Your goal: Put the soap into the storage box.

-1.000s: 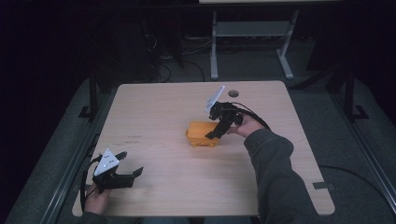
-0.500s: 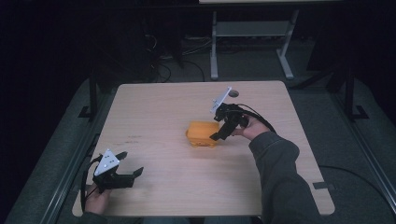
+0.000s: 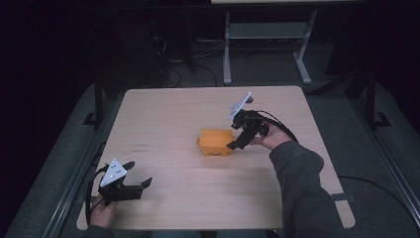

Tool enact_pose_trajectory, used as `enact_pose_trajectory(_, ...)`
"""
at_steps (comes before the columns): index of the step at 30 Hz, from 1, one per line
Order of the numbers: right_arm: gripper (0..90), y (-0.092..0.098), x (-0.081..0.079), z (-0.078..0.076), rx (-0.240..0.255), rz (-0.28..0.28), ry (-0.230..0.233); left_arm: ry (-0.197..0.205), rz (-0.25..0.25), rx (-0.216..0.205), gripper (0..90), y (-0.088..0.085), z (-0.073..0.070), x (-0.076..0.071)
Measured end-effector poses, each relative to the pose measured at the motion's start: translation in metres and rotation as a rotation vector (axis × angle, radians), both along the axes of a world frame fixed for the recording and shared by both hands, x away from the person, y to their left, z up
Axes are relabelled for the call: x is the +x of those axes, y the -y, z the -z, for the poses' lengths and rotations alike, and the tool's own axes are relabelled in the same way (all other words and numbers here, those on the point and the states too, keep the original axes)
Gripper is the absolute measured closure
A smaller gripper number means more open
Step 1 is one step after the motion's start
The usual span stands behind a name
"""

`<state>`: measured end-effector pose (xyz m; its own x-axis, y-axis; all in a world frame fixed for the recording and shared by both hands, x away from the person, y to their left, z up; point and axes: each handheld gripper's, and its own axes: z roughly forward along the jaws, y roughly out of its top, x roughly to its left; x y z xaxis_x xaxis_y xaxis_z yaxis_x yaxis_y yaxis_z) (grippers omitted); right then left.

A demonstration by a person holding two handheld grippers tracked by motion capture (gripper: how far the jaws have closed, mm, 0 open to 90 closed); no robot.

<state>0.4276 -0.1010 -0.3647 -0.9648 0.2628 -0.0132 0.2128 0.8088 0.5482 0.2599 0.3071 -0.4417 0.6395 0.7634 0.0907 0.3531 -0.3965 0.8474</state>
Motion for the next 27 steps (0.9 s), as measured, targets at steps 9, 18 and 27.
enact_pose_trajectory(9, 15.8, 0.014, -0.006, 0.005, -0.002, 0.028, -0.01, 0.001, 0.003, 0.002, 14.3, 0.0, 0.0, 0.0)
enact_pose_trajectory(18, 15.9, 0.024, -0.01, 0.007, 0.013, 0.042, -0.011, 0.0, 0.001, 0.004, 14.3, 0.0, 0.0, 0.0)
enact_pose_trajectory(27, 15.8, 0.031, -0.015, 0.008, 0.017, 0.054, -0.016, 0.0, 0.004, 0.003, 14.3, 0.001, 0.001, 0.0)
